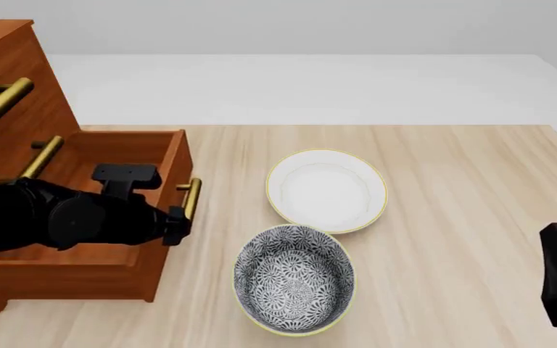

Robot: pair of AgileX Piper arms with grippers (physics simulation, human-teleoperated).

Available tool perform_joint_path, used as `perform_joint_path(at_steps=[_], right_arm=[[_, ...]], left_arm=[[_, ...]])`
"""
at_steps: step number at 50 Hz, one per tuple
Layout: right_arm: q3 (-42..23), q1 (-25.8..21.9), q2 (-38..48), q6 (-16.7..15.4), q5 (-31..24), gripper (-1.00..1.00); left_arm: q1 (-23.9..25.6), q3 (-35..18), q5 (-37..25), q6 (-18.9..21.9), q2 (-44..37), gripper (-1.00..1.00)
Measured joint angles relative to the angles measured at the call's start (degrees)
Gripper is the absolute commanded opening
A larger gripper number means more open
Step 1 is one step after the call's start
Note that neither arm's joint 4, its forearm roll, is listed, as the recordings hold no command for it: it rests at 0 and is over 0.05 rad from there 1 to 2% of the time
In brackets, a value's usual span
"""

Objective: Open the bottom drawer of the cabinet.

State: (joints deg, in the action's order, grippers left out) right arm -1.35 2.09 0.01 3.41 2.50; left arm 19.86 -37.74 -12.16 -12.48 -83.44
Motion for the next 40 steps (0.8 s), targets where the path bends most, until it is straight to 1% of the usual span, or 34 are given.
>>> perform_joint_path(at_steps=[12,17,21,32,40], right_arm=[[0.09,0.05,0.0,0.0,0.1,1.0],[0.16,0.05,0.0,-0.01,0.17,1.0],[0.2,0.05,0.0,0.01,0.24,1.0],[0.03,0.05,0.0,0.08,0.17,1.0],[-0.01,0.05,0.0,0.16,0.21,1.0]], left_arm=[[0.14,-0.32,-0.28,-2.2,-0.16,1.0],[0.17,-0.53,-0.75,-2.09,-0.22,1.0],[0.18,-0.71,-1.44,-1.25,-0.02,1.0],[-0.23,-2.1,-4.26,3.33,3.15,1.0],[-1.23,-3.3,-6.77,5.79,5.76,1.0]])
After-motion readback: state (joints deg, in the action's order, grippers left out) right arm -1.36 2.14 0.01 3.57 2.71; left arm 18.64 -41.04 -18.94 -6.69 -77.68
